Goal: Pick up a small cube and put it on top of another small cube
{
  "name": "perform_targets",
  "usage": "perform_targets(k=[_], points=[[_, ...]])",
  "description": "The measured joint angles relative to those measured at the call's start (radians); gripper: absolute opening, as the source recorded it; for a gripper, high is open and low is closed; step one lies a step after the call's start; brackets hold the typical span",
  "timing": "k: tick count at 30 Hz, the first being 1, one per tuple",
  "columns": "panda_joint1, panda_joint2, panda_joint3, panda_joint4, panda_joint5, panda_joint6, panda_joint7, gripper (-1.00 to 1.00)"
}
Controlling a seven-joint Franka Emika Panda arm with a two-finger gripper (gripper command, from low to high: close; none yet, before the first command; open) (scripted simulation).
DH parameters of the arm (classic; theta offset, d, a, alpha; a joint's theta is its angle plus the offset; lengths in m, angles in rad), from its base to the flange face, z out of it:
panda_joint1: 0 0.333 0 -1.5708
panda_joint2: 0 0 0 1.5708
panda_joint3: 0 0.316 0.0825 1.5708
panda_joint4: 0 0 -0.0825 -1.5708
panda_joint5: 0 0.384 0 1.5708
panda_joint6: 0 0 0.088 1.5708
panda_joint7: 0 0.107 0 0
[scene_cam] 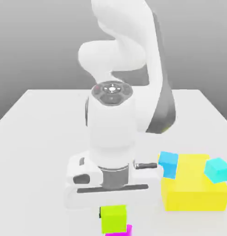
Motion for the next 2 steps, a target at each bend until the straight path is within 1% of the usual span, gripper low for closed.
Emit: perform_targets(k=[2], points=[[0.000,0.000,0.000,0.000,0.000,0.000,0.000,1.00]])
